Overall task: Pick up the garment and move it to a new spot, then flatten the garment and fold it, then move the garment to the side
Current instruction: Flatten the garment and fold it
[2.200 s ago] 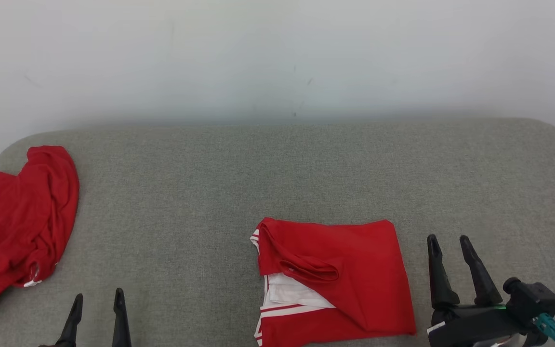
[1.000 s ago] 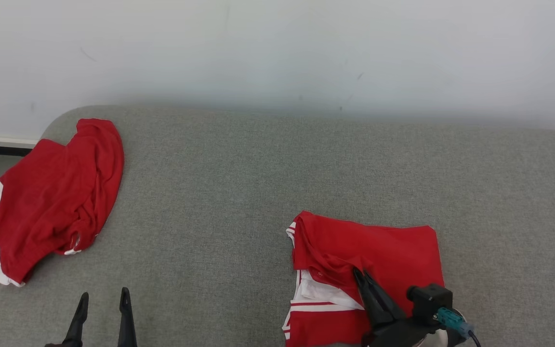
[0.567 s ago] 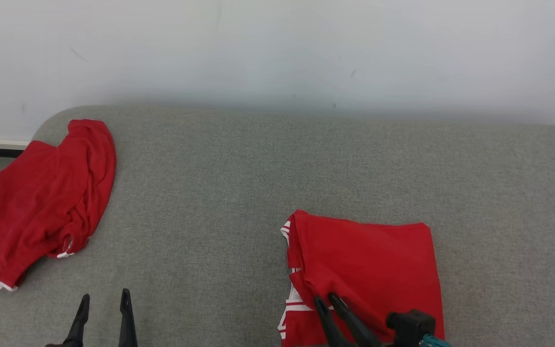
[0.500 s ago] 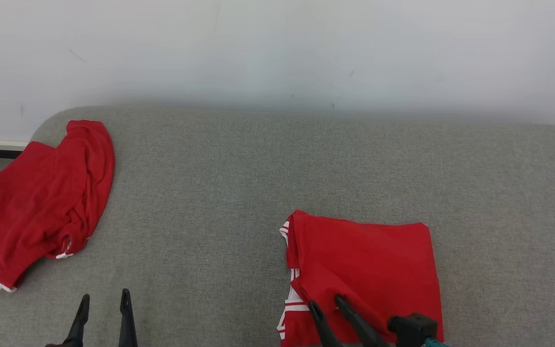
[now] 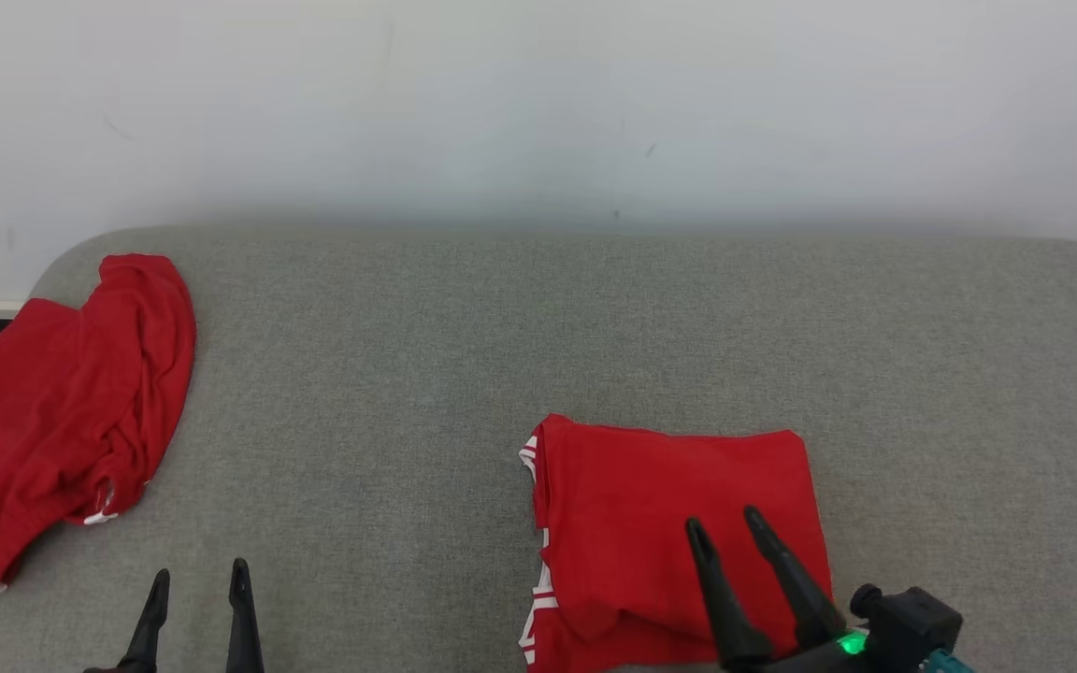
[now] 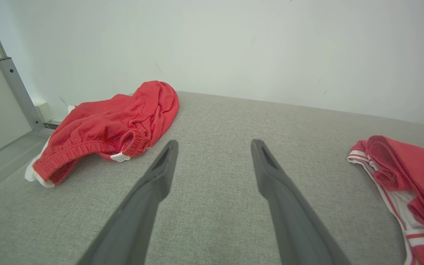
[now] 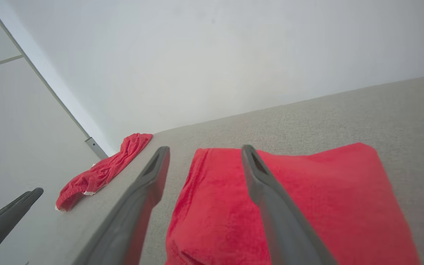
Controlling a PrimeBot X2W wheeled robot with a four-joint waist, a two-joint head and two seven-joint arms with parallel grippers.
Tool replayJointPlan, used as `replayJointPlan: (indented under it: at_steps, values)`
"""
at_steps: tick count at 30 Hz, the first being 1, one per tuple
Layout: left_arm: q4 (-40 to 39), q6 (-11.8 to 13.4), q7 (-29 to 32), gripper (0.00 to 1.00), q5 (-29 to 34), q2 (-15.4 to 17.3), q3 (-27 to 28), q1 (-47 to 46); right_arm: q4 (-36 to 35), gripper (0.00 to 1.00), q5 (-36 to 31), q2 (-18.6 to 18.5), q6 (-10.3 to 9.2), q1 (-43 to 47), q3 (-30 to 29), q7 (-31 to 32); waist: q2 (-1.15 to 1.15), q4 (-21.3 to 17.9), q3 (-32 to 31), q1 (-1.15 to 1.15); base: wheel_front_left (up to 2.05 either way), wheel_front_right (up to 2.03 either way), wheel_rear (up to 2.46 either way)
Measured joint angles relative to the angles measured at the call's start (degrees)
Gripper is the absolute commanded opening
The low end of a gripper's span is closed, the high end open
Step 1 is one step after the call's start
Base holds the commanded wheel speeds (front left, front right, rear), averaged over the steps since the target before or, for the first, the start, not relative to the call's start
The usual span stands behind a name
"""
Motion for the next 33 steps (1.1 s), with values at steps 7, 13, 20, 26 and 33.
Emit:
replayJointPlan:
  at_steps: [7,13,20,26,33]
  values:
    - [-0.7,0.0,0.0,1.0,0.0,0.0,0.0,0.8,-2.5,1.0,-3.2,1.7,0.0,2.4,-8.2,-0.5,0.0,-1.4,-0.6,0.0,0.0,0.0,0.0]
    - [-1.1,0.1,0.0,1.0,-0.2,0.0,-0.2,1.0,-4.7,1.0,-5.3,3.0,0.0,4.9,-14.0,-0.5,0.0,-2.8,-0.8,0.0,0.0,0.0,0.0]
    - [-1.6,0.1,0.0,1.0,0.2,0.0,-0.4,1.1,-5.4,1.0,-7.2,3.7,0.0,6.0,-16.5,-0.5,0.0,-3.9,-1.0,0.0,0.0,0.0,0.0]
    - [-2.6,0.1,0.0,1.0,1.2,0.0,-0.5,1.4,-5.6,1.0,-9.0,4.3,0.0,6.1,-17.8,-0.6,0.0,-4.3,-1.2,0.0,0.0,0.0,0.0]
    - [-4.6,0.1,0.0,1.0,3.9,0.0,-0.6,1.8,-5.8,1.0,-11.8,4.6,0.0,6.1,-18.8,-0.6,0.0,-4.2,-1.5,0.0,0.0,0.0,0.0]
